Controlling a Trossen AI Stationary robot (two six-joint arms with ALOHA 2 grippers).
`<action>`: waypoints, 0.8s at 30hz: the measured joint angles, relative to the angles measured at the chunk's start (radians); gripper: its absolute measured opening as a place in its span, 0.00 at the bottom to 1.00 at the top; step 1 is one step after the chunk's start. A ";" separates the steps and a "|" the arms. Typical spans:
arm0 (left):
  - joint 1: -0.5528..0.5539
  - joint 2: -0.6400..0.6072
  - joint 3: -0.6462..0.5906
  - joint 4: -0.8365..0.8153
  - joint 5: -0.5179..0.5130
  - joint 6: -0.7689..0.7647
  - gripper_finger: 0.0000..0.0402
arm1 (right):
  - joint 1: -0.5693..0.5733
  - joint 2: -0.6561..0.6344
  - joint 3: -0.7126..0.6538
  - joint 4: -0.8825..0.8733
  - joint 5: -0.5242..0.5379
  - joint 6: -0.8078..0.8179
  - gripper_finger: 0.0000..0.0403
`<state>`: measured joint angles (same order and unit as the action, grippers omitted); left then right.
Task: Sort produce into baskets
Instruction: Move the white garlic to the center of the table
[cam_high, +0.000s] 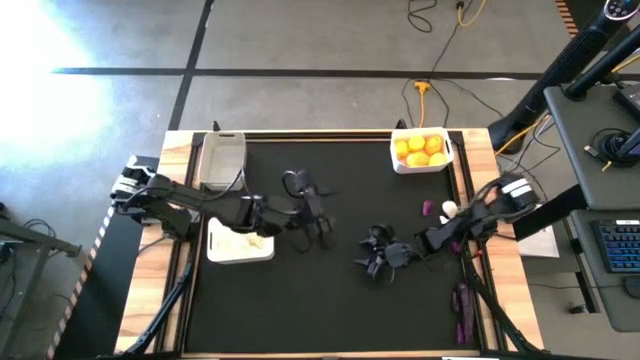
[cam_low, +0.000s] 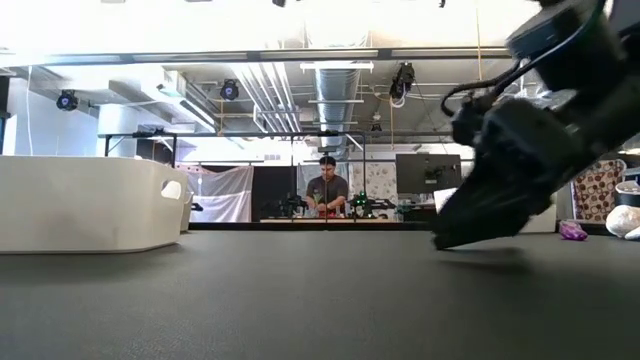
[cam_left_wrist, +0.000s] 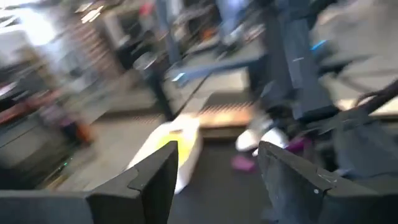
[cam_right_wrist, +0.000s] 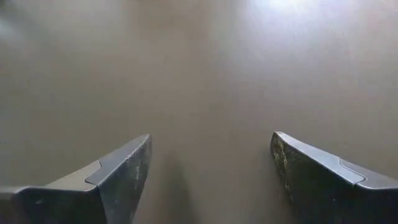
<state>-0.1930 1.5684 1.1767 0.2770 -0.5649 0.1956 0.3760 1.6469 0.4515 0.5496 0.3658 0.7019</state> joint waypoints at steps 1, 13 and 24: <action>0.018 0.000 -0.031 0.068 0.062 0.010 0.50 | 0.013 -0.039 0.000 -0.072 0.011 0.037 0.81; 0.237 0.153 -0.258 0.631 0.524 0.026 0.45 | 0.058 -0.448 0.149 -1.146 0.011 0.426 0.81; 0.268 0.420 -0.132 0.716 0.576 0.070 0.45 | -0.105 -0.387 0.298 -1.799 -0.356 0.343 0.81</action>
<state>0.0753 1.9888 1.0447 0.9929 0.0111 0.2659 0.2708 1.2604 0.7495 -1.2498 0.0100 1.0453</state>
